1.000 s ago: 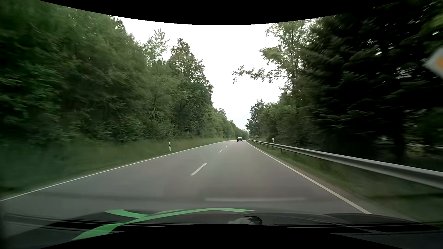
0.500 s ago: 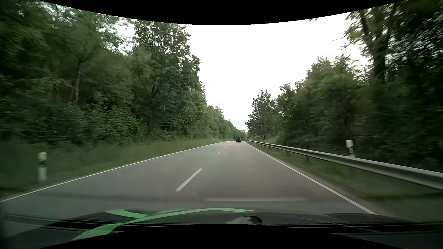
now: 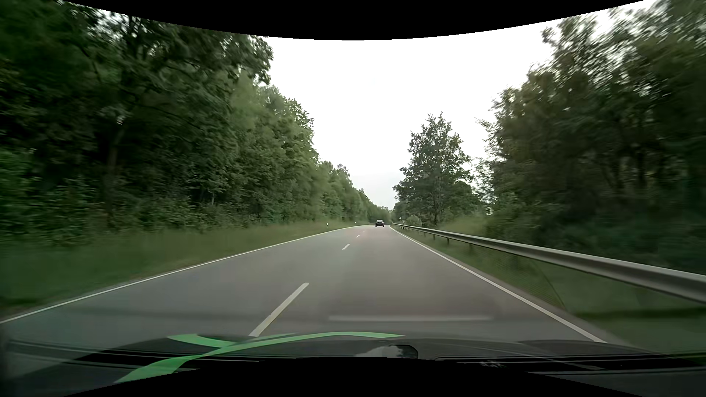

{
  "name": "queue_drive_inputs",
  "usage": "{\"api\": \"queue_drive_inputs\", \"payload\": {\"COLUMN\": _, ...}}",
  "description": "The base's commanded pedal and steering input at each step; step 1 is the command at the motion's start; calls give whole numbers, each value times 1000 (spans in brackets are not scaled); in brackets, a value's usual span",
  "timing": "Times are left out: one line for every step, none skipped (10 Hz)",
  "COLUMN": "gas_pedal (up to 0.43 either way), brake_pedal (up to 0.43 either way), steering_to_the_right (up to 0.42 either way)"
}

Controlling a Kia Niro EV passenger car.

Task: Follow the waypoints while adhering to traffic rules and regulations

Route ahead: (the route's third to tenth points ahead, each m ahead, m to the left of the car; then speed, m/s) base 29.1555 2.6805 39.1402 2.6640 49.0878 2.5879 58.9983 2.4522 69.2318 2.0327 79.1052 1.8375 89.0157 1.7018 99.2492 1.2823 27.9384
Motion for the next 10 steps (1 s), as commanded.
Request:
{"api": "queue_drive_inputs", "payload": {"gas_pedal": 358, "brake_pedal": 0, "steering_to_the_right": 3}}
{"api": "queue_drive_inputs", "payload": {"gas_pedal": 358, "brake_pedal": 0, "steering_to_the_right": 3}}
{"api": "queue_drive_inputs", "payload": {"gas_pedal": 358, "brake_pedal": 0, "steering_to_the_right": 3}}
{"api": "queue_drive_inputs", "payload": {"gas_pedal": 358, "brake_pedal": 0, "steering_to_the_right": 3}}
{"api": "queue_drive_inputs", "payload": {"gas_pedal": 358, "brake_pedal": 0, "steering_to_the_right": 3}}
{"api": "queue_drive_inputs", "payload": {"gas_pedal": 331, "brake_pedal": 0, "steering_to_the_right": 3}}
{"api": "queue_drive_inputs", "payload": {"gas_pedal": 287, "brake_pedal": 0, "steering_to_the_right": 3}}
{"api": "queue_drive_inputs", "payload": {"gas_pedal": 248, "brake_pedal": 0, "steering_to_the_right": 3}}
{"api": "queue_drive_inputs", "payload": {"gas_pedal": 248, "brake_pedal": 0, "steering_to_the_right": 3}}
{"api": "queue_drive_inputs", "payload": {"gas_pedal": 228, "brake_pedal": 0, "steering_to_the_right": 3}}
